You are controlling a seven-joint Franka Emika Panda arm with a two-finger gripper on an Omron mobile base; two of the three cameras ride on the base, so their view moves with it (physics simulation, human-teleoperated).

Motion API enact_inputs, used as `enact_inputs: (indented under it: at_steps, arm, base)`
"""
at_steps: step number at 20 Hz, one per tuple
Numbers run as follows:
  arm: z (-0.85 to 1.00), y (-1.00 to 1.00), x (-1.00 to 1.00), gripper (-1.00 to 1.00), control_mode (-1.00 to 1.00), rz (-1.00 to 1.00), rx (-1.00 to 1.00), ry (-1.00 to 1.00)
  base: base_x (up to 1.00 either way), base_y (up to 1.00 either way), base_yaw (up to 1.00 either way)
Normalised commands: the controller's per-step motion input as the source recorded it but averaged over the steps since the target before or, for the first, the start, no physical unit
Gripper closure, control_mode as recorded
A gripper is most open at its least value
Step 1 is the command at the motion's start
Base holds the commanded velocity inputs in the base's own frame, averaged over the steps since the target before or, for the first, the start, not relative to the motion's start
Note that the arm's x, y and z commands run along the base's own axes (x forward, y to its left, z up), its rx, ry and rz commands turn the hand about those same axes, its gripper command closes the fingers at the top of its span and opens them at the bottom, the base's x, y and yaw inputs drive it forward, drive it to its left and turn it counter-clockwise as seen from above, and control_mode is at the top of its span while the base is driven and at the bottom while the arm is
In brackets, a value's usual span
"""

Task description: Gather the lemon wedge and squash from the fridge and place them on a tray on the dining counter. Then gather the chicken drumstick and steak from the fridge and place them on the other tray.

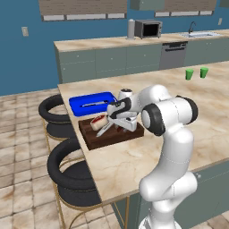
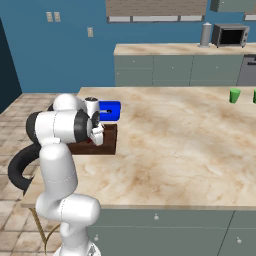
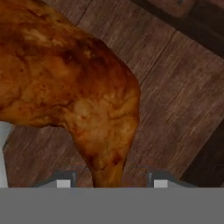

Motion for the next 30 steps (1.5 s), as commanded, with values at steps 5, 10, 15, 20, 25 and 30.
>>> enact_inputs:
  at_steps: [5, 10, 15, 20, 25, 30]
  arm:
    - [0.36, -0.09, -0.21, -1.0, -1.0, -0.02, 0.0, -0.01]
    - [0.5, -0.2, -0.32, -1.0, -1.0, -0.02, 0.0, -0.01]
    - [0.62, -0.22, -0.4, -1.0, -1.0, -0.01, 0.0, -0.04]
    - [0.52, -0.33, -0.49, -1.0, -1.0, 0.0, -0.01, -0.06]
    - [0.38, -0.35, -0.69, -1.0, -1.0, 0.0, -0.06, -0.07]
    - [0.28, -0.36, -0.78, -1.0, -1.0, 0.0, -0.07, -0.05]
  base:
    - [0.0, 0.0, 0.0]
    - [0.0, 0.0, 0.0]
    - [0.0, 0.0, 0.0]
    - [0.0, 0.0, 0.0]
    - [0.0, 0.0, 0.0]
    - [0.0, 0.0, 0.0]
